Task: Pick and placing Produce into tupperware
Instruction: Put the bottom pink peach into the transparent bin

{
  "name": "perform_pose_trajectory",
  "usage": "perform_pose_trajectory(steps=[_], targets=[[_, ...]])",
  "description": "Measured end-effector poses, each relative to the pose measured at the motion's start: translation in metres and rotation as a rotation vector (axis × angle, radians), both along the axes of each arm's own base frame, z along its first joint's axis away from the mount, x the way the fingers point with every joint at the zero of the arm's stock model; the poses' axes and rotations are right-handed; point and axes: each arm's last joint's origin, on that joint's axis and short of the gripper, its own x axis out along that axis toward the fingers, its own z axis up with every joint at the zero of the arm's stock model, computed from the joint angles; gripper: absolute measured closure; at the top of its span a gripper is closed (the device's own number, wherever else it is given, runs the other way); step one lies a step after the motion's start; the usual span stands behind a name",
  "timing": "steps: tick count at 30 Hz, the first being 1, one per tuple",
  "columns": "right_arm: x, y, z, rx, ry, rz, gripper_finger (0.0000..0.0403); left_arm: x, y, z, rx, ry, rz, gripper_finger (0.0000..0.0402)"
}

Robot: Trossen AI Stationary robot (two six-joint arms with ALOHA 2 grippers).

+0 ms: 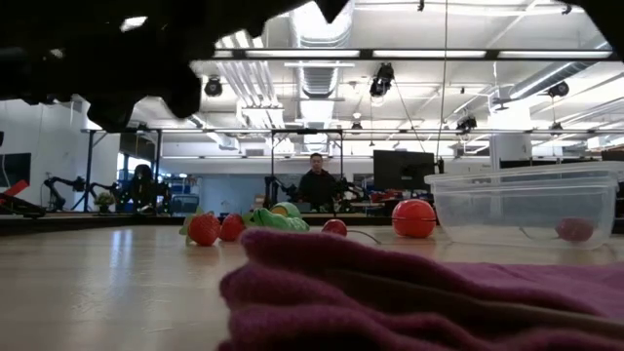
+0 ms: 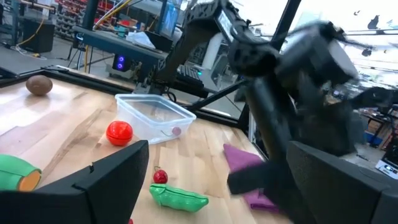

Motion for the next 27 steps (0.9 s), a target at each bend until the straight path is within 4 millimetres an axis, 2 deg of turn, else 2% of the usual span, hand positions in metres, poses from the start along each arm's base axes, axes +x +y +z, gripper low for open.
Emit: perform_pose_trajectory(steps=[2,8,14,19,27], targets=[[0.008,0.002,-0.008,-0.004,0.047,-0.013,0.0193,0.0,0.0,0.0,0.0,0.0,0.001,0.0035],[0.021,0.005,-0.011,-0.068,0.078,-0.073,0.0193,0.0,0.0,0.0,0.0,0.0,0.0,0.0035],[0.018,0.012,-0.015,-0.113,0.086,-0.113,0.0193,0.0,0.0,0.0,0.0,0.001,0.0,0.0035],[0.013,0.019,-0.026,-0.122,0.114,-0.109,0.0193,0.0,0.0,0.0,0.0,-0.001,0.001,0.0035],[0.014,0.016,-0.035,-0.125,0.096,-0.139,0.0193,0.0,0.0,0.0,0.0,-0.001,0.001,0.0035]])
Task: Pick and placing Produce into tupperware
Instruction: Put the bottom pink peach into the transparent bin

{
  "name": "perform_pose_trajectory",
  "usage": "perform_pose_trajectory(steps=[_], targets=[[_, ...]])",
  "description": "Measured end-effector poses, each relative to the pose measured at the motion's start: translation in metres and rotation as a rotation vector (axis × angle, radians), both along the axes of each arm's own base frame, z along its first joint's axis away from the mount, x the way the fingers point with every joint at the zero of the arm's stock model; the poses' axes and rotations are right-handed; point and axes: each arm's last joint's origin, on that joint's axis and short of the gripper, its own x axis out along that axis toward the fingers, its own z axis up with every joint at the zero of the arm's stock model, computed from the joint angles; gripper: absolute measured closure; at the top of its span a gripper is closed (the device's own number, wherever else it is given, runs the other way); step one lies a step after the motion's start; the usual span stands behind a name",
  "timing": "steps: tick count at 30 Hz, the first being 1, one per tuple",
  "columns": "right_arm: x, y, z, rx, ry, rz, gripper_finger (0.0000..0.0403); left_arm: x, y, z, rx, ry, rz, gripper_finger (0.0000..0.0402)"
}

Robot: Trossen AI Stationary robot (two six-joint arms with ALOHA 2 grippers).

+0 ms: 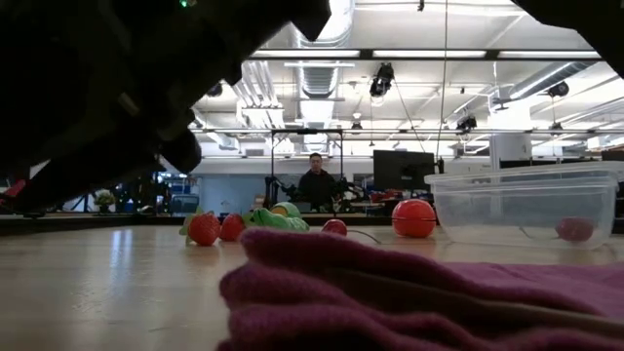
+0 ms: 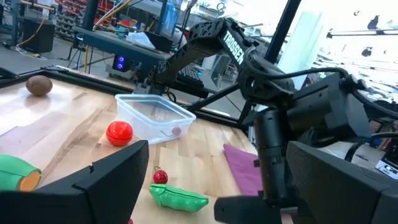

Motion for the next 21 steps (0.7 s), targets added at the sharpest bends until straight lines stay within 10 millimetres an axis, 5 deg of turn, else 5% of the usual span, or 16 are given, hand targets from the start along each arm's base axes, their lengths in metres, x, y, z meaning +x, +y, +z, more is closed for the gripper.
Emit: perform_pose_trajectory(steps=[21], targets=[[-0.005,0.007,-0.022,0.05,-0.035,0.018,0.0193,0.0,0.0,0.0,0.0,0.001,0.0,0.0035]])
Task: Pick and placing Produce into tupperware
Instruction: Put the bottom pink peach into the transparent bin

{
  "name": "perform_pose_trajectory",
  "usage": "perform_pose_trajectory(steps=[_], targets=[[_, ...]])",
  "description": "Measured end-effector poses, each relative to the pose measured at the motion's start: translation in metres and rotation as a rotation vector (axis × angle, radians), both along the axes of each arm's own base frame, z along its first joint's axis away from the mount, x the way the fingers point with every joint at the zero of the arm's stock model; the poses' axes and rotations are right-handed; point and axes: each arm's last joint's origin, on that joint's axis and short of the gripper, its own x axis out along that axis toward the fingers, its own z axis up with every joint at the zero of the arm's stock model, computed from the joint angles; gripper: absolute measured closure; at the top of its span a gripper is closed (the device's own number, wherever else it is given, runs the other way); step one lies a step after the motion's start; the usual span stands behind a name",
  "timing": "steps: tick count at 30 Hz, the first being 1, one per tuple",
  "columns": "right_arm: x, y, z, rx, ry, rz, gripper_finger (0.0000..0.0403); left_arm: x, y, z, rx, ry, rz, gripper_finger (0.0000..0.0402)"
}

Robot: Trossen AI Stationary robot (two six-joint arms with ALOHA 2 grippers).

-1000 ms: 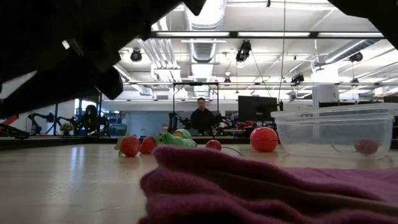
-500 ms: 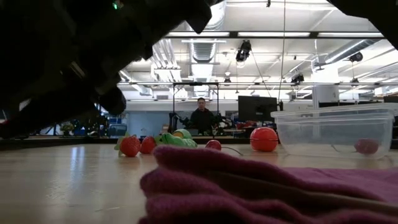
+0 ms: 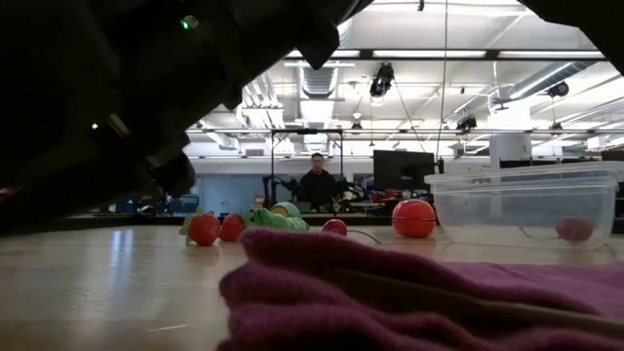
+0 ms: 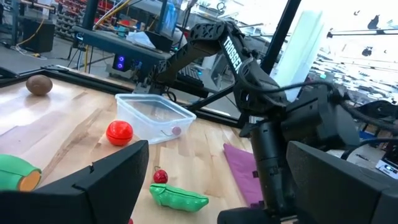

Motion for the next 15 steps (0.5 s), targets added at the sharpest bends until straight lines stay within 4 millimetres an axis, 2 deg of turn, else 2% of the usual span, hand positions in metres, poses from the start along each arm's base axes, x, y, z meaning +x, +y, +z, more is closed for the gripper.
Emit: perform_pose_trajectory(steps=[15], targets=[[-0.0005,-0.0017,-0.008,-0.069,-0.05,0.0,0.0193,0.0,0.0,0.0,0.0,0.0,0.0,0.0035]])
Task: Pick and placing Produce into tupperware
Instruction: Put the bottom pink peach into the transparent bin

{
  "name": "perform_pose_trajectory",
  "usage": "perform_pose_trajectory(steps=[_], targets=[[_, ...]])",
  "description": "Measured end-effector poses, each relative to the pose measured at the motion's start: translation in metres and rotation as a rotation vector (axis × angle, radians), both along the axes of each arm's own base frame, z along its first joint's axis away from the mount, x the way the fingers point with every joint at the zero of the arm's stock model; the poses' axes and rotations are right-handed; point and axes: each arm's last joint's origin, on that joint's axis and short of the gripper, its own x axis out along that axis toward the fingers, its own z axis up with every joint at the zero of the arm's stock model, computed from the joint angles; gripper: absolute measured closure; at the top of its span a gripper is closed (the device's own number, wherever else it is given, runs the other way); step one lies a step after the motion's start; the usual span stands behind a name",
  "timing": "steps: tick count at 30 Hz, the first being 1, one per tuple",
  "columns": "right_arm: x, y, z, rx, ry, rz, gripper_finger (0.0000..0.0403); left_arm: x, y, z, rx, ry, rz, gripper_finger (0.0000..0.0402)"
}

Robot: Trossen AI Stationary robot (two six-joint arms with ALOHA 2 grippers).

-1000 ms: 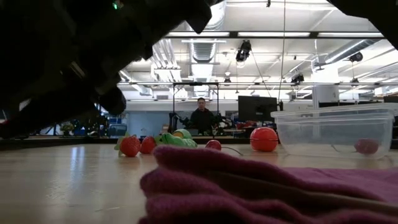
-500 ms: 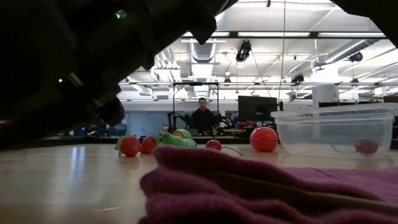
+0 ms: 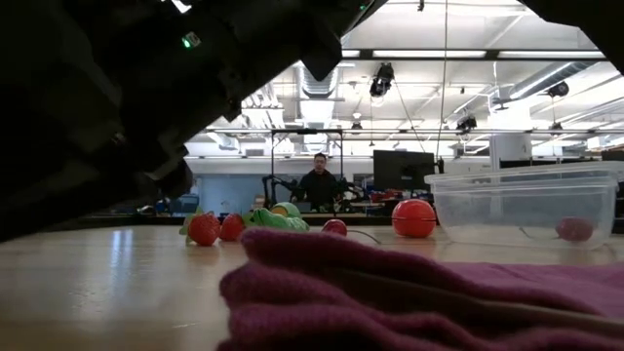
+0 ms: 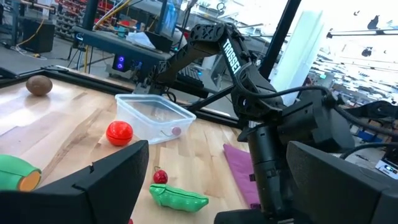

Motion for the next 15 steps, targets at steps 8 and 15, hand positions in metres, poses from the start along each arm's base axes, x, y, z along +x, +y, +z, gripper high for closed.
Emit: perform_pose_trajectory(steps=[8,15], targets=[[-0.0023,-0.0006,-0.0075,-0.005,-0.002,0.005,0.0193,0.0,0.0,0.0,0.0,0.0,0.0,0.0035],[-0.0023,-0.001,-0.0082,-0.007,-0.004,0.002,0.0193,0.0,0.0,0.0,0.0,0.0,0.0,0.0035]])
